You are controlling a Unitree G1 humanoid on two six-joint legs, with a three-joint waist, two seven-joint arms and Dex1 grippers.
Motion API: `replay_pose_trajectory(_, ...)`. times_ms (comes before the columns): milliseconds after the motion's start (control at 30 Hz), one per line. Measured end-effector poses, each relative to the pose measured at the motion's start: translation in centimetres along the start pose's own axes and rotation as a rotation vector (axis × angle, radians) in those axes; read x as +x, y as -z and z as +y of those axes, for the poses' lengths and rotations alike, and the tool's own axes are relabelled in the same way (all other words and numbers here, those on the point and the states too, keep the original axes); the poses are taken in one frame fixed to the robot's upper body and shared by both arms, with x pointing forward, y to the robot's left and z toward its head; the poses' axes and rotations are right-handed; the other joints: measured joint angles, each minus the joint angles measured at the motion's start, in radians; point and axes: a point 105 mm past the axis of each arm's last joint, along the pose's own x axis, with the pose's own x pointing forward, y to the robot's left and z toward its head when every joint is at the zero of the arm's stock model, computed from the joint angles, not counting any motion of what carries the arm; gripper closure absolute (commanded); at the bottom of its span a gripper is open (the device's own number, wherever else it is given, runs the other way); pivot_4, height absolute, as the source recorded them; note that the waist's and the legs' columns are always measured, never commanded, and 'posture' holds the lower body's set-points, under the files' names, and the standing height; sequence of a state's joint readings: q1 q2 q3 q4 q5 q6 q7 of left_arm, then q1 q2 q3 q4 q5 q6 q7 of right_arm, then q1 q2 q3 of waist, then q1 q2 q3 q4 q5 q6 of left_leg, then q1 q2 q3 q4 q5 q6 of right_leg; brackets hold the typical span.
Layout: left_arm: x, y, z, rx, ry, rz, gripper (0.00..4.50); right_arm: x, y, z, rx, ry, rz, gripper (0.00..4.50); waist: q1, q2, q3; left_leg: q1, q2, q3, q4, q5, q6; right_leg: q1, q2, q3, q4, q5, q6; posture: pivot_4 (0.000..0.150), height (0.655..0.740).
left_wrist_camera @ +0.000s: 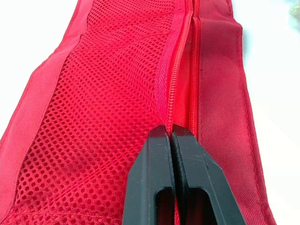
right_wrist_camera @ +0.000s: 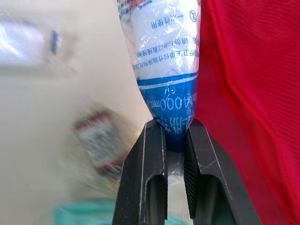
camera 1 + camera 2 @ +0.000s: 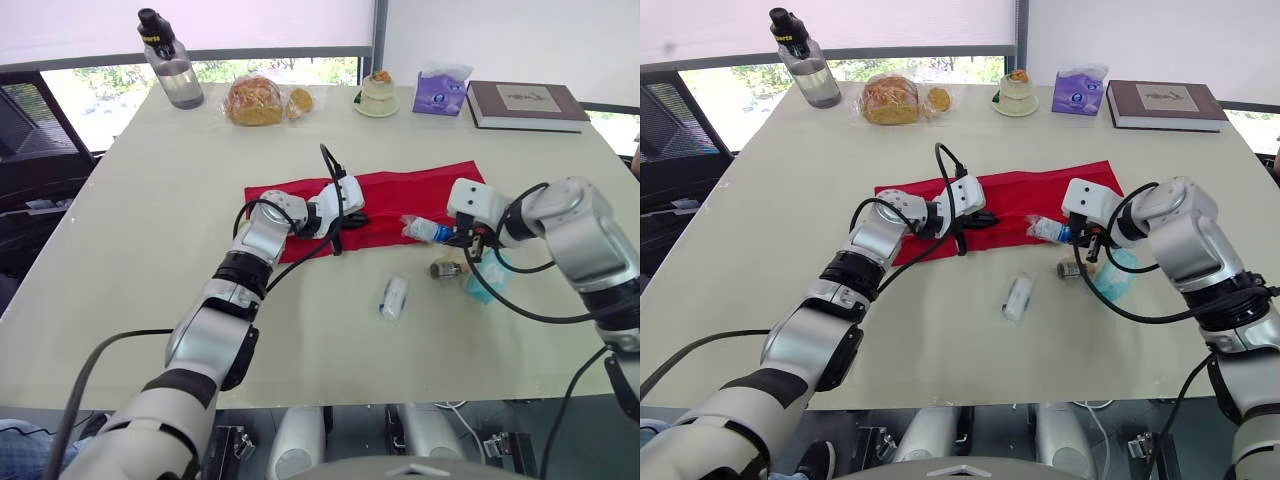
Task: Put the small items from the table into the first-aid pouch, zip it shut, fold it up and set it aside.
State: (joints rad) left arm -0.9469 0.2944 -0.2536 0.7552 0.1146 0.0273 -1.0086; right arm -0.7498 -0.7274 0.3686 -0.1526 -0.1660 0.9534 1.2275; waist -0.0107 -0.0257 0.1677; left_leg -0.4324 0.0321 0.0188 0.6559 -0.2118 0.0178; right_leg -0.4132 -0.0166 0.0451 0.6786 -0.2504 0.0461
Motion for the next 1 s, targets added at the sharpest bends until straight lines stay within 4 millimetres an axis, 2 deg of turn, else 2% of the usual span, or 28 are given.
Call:
replay_pose_trajectory(133,0.6,-0.5,-0.4,-0.005,0.017,-0.006,4.5,0.4,0.6,0.0,0.047,0.022,0.04,4.46,0.001,0.0,0.0,0.0,-0.001,0.0,0.0,0.0,0.0,0.0,-0.001,0.0,0.0,0.0,0.0,0.15,0.74)
replay_pose_trajectory(367,2.4,-3.3,-2.4,-0.002,0.067,-0.018,4.5,1.3,2.1,-1.0,0.083,0.087,0.132,4.46,-0.005,0.0,0.0,0.0,-0.001,0.0,0.0,0.0,0.0,0.0,0.0,0.0,0.0,0.0,0.0,0.15,0.74)
replay_pose_trajectory(667,2.9,-3.6,-3.9,-0.064,0.03,0.019,4.5,1.6,2.2,-1.8,0.119,0.111,0.16,4.46,-0.006,0.0,0.0,0.001,0.0,0.0,0.001,0.0,0.0,0.0,0.0,0.001,0.0,0.0,0.0,0.15,0.74)
replay_pose_trajectory(900,3.3,-3.9,-4.9,-0.062,0.032,0.015,4.5,2.5,0.7,-1.9,0.173,0.107,0.129,4.46,-0.008,0.0,0.0,0.001,0.0,0.0,0.002,0.0,0.0,0.0,0.0,0.001,0.001,0.0,0.0,0.15,0.74)
replay_pose_trajectory(1000,3.3,-4.1,-4.9,-0.045,0.03,0.002,4.5,3.3,-1.6,-1.4,0.174,0.091,0.076,4.46,-0.006,0.0,0.0,0.0,0.0,0.0,0.002,0.0,0.0,0.0,0.0,0.001,0.001,0.0,0.0,0.15,0.74)
